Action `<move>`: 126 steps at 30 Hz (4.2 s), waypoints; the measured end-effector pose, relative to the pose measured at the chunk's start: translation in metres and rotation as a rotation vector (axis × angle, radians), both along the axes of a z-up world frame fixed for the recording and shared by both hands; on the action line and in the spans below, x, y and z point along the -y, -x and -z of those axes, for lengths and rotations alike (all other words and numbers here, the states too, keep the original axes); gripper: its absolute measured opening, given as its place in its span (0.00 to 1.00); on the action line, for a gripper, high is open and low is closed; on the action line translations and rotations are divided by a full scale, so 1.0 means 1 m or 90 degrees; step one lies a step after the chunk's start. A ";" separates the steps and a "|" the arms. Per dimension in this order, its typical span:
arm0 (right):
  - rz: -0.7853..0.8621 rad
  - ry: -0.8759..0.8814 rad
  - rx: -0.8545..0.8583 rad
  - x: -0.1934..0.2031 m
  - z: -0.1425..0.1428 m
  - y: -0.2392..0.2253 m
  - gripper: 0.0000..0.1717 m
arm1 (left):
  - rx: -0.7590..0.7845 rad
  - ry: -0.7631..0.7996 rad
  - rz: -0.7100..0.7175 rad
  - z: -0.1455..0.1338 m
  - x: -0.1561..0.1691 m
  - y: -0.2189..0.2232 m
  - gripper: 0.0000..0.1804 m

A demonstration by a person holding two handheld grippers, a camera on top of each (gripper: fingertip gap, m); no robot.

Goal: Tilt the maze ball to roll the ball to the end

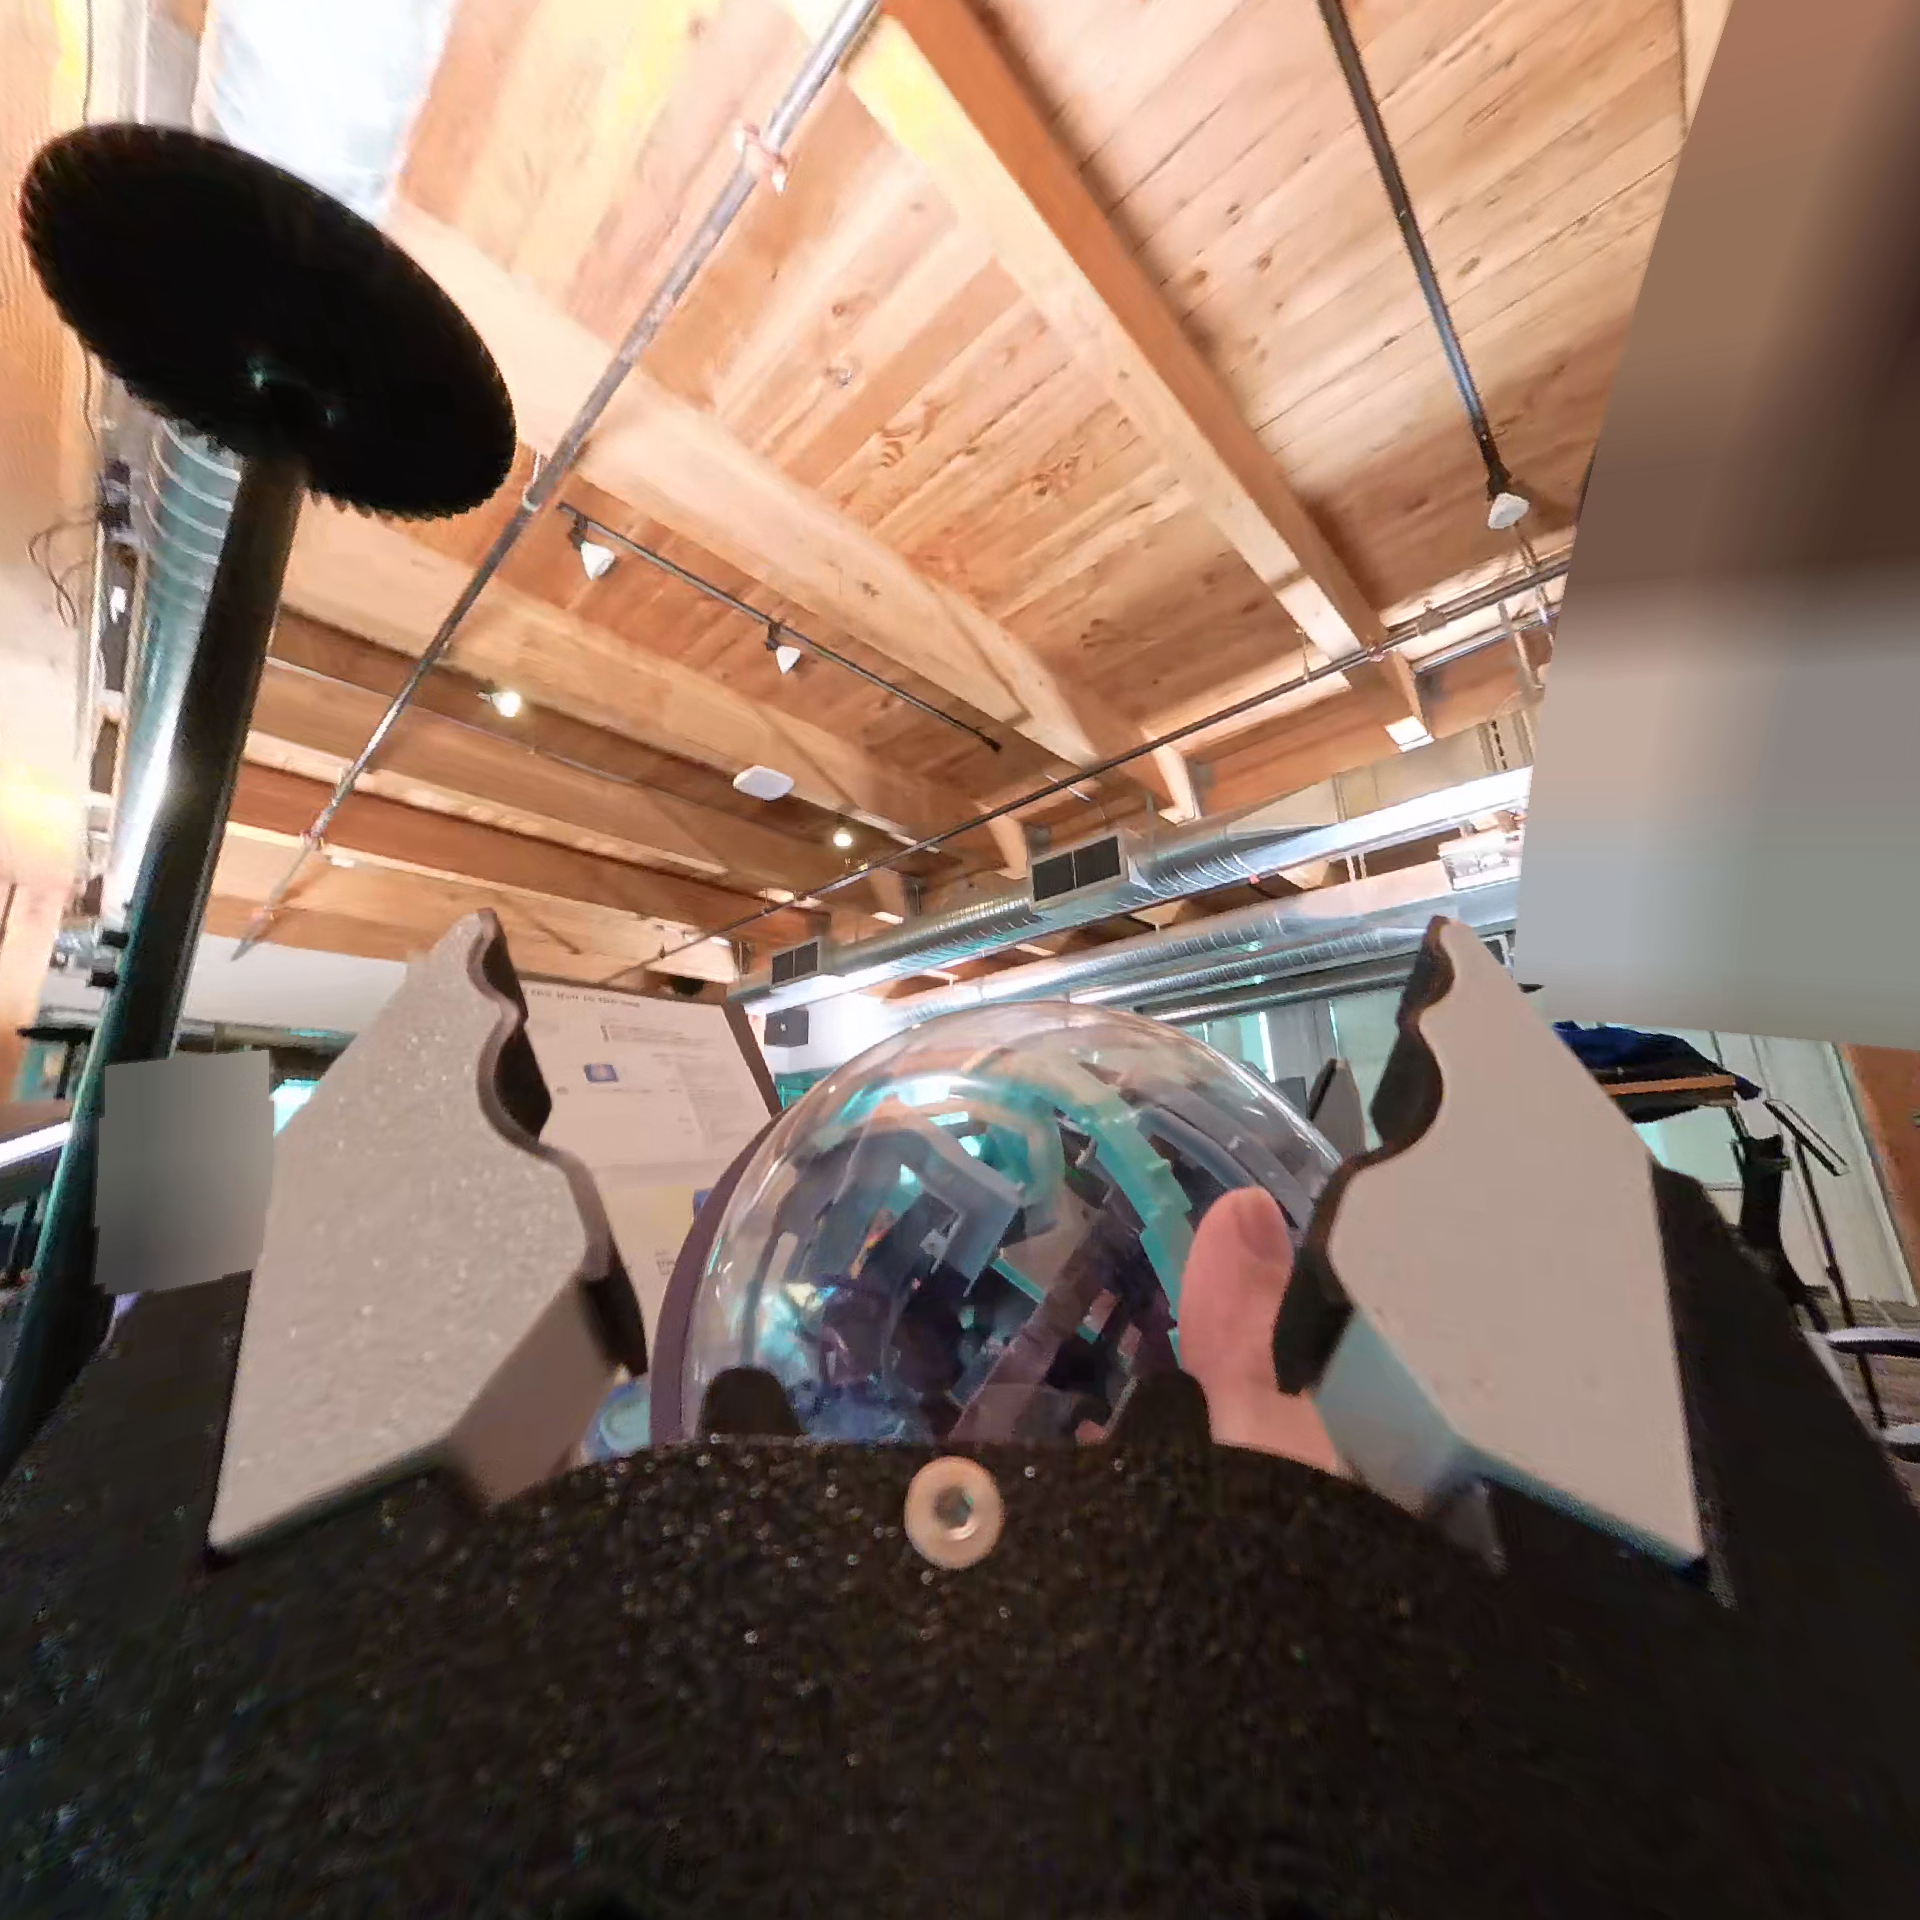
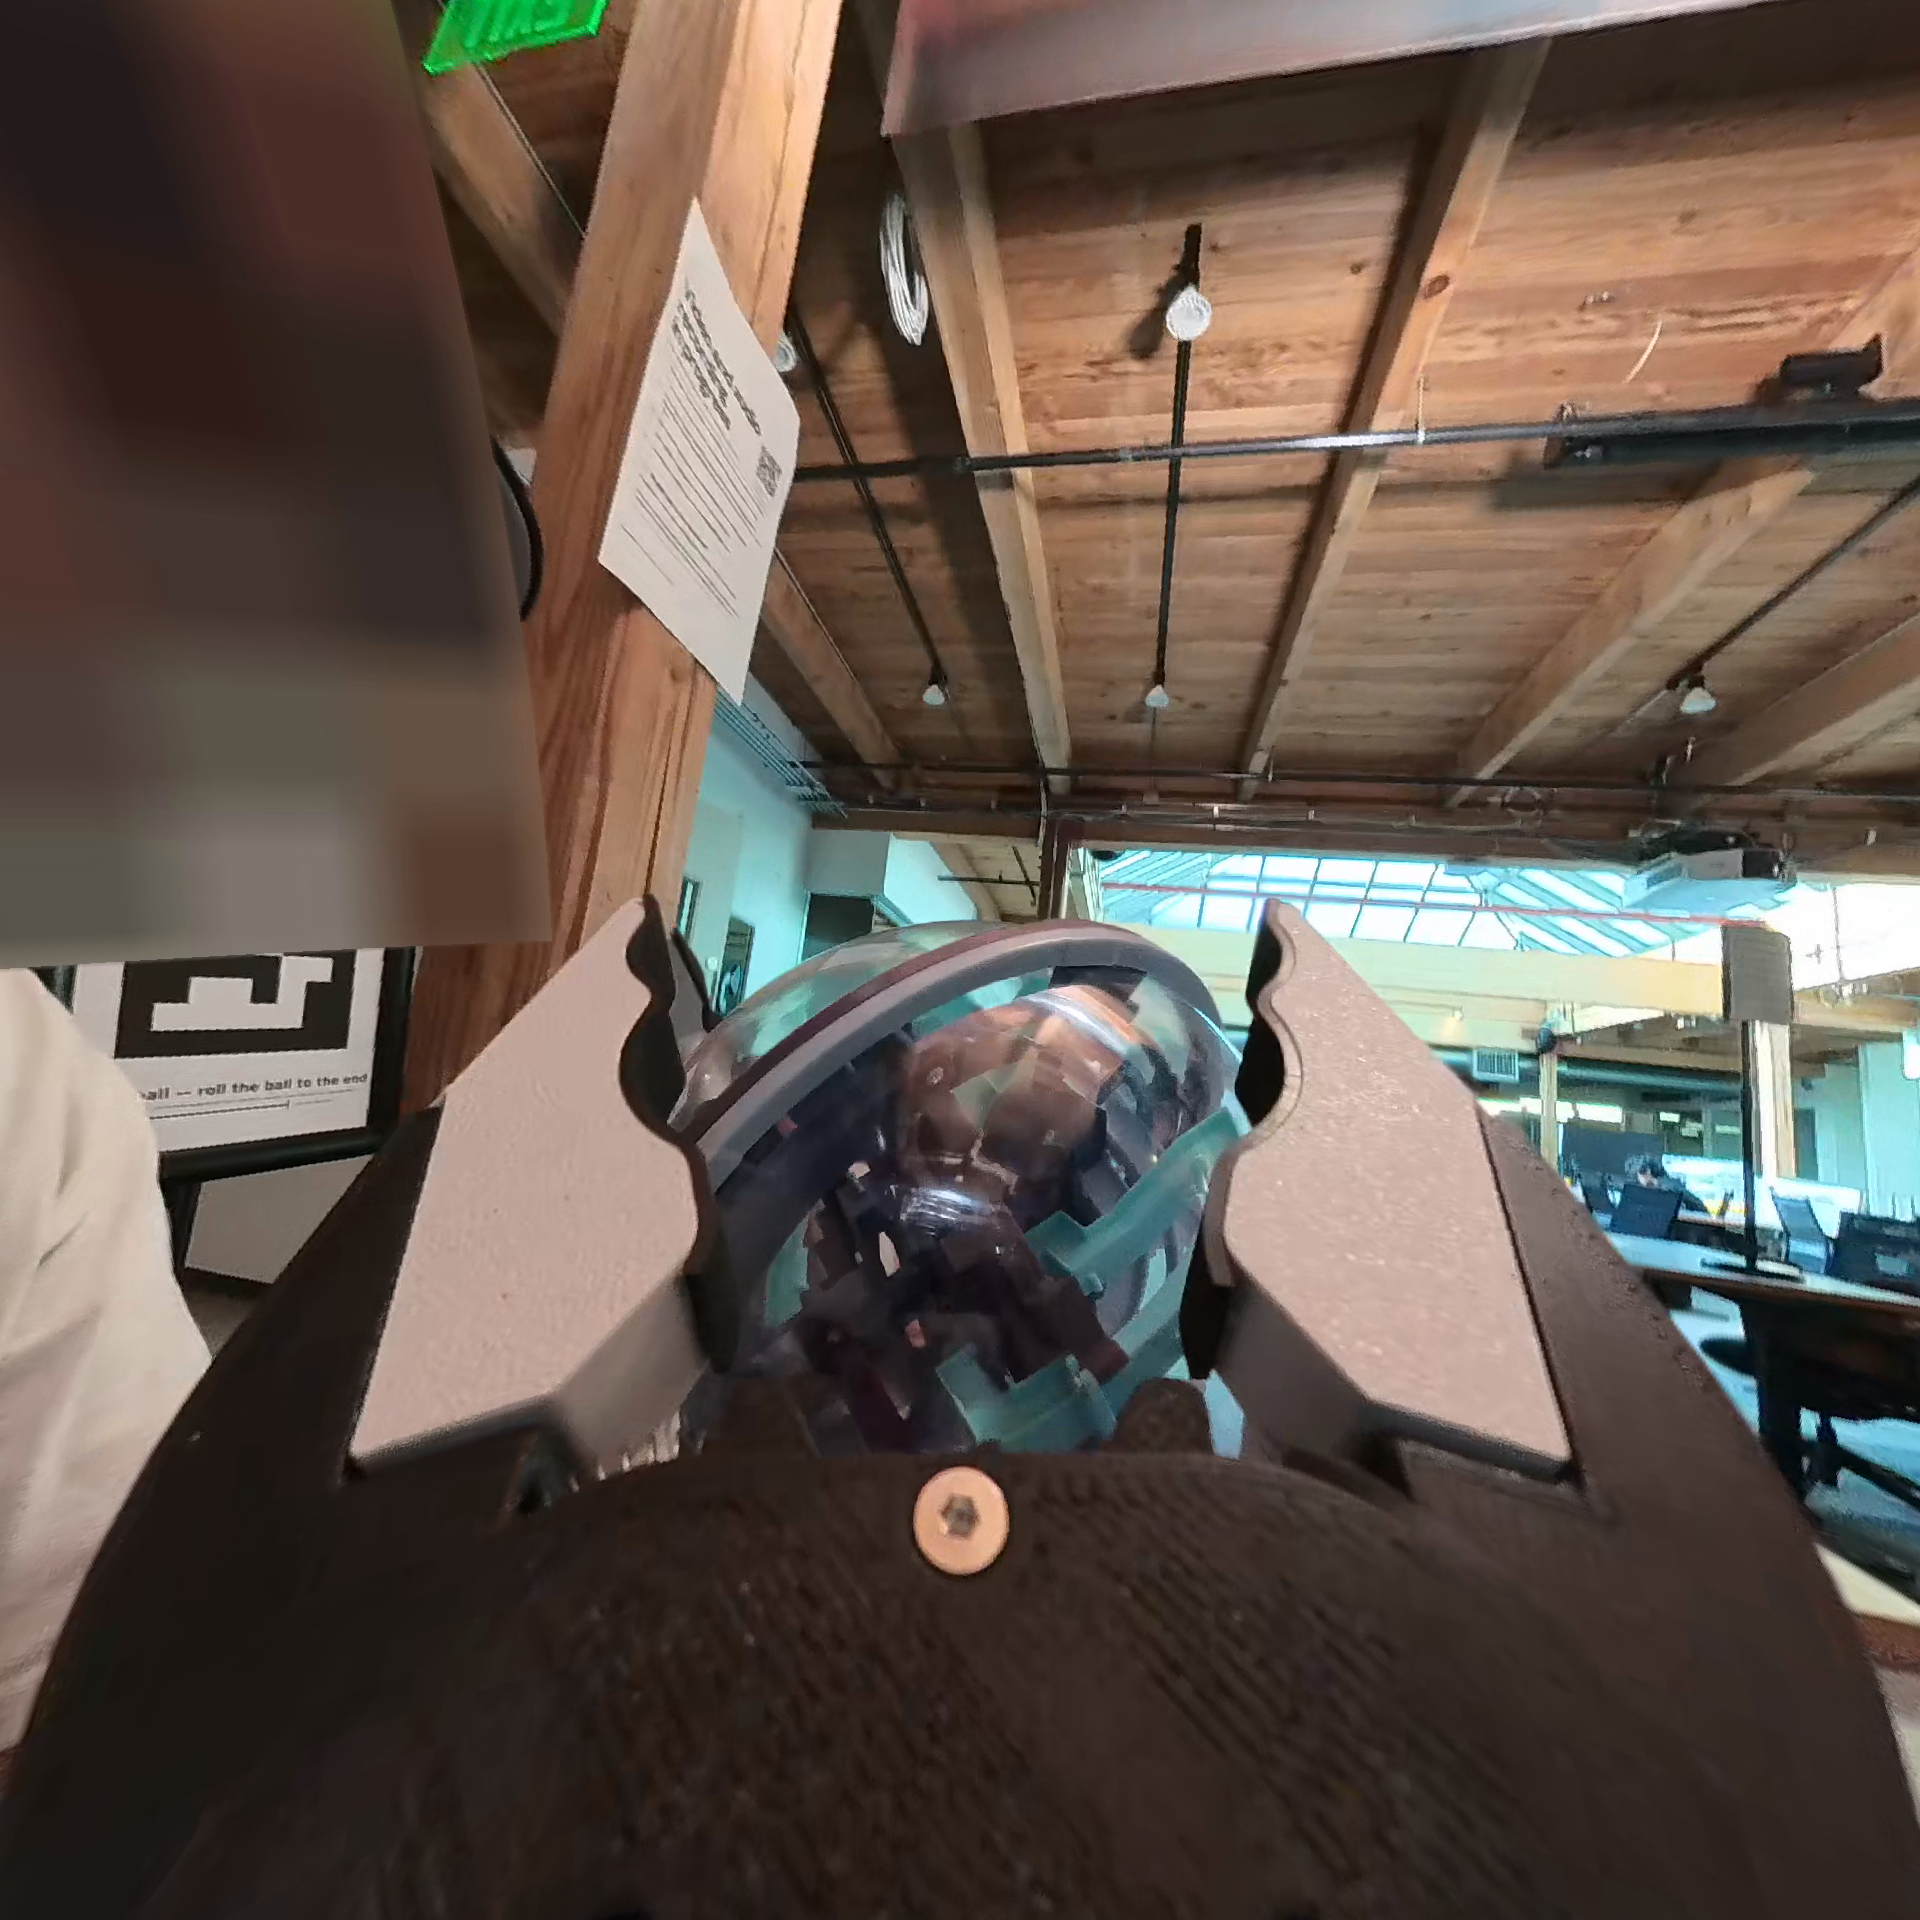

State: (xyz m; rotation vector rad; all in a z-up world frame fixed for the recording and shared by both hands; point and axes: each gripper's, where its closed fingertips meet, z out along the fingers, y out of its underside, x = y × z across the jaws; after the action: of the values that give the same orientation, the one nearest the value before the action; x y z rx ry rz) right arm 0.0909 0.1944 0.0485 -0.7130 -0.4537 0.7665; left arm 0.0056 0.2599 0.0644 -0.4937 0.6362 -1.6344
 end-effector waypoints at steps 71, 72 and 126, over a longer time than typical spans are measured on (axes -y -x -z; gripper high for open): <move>0.091 -0.093 -0.014 0.023 -0.028 0.000 0.51 | 0.147 -0.497 -0.318 0.026 0.094 -0.011 0.87; 0.100 -0.087 -0.003 0.020 -0.026 0.002 0.52 | 0.148 -0.510 -0.328 0.027 0.096 -0.012 0.87; 0.033 0.068 -0.173 -0.016 -0.015 -0.031 0.54 | -0.033 -0.520 -0.430 0.017 0.089 -0.037 0.87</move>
State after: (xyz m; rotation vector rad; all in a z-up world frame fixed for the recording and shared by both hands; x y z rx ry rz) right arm 0.1219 0.2107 0.0639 -0.7056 -0.1488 0.8300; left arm 0.0425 0.1714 0.0475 -0.1114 0.9752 -0.6382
